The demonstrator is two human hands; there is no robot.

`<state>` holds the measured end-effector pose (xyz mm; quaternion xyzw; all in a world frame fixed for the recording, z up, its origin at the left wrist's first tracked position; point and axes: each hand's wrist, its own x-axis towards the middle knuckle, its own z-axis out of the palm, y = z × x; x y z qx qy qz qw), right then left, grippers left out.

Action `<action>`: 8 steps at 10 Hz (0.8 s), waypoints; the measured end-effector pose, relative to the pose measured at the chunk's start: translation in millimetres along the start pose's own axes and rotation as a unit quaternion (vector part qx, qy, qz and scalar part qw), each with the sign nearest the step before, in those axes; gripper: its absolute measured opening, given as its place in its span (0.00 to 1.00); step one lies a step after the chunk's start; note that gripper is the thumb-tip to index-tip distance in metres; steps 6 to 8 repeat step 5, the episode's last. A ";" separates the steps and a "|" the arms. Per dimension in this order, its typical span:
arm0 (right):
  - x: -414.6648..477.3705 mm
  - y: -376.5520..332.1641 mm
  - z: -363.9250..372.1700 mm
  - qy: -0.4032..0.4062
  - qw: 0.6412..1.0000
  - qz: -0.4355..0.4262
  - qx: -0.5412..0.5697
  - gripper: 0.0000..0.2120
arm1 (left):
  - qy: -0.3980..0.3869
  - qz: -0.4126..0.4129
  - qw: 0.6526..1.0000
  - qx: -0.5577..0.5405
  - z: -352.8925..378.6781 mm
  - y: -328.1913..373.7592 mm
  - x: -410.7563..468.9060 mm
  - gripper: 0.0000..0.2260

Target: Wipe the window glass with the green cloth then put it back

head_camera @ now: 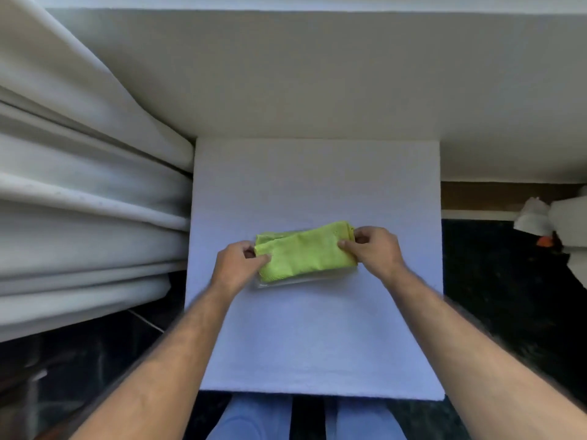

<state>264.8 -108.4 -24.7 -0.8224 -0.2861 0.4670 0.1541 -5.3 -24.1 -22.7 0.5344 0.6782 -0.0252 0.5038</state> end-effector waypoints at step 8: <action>-22.0 -47.3 -14.6 0.092 0.926 -0.138 -0.340 0.32 | 0.108 0.173 0.933 0.297 -24.5 31.7 -16.3 0.30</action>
